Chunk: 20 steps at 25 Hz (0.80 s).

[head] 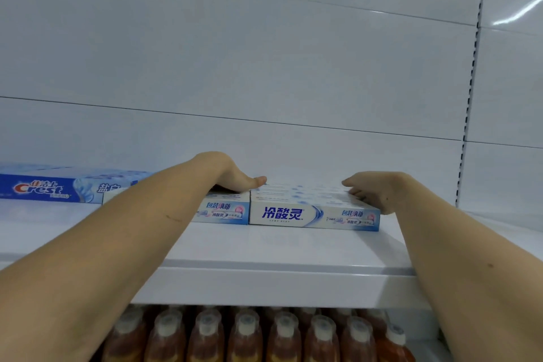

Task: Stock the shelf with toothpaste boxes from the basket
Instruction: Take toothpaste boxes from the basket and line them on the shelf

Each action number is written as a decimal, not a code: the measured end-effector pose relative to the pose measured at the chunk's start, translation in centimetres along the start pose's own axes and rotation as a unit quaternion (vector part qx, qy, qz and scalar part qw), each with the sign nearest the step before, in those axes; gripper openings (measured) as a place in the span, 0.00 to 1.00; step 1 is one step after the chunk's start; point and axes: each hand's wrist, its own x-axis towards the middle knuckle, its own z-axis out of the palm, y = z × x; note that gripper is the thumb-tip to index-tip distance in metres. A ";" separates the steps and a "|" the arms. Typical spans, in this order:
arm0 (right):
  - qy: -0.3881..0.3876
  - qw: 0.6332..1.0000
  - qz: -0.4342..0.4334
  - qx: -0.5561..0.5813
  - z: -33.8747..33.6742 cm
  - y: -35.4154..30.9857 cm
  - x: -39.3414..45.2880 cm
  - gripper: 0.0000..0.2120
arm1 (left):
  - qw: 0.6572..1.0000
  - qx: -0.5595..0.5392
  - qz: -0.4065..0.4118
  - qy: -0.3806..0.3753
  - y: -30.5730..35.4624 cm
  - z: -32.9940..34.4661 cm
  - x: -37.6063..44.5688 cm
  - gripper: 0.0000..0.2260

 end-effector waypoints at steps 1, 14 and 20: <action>-0.025 1.000 -0.003 -0.011 0.1 -0.1 -0.1 0.21 | 1.000 0.003 0.003 -0.006 -0.1 0.0 0.3 0.50; 0.054 0.993 -0.044 -0.091 2.1 -4.0 2.9 0.27 | 0.995 -0.071 0.038 -0.055 -0.3 0.0 4.9 0.54; 0.020 0.990 -0.033 -0.133 2.1 -3.4 5.1 0.25 | 0.985 -0.144 0.085 -0.028 0.2 1.0 5.0 0.41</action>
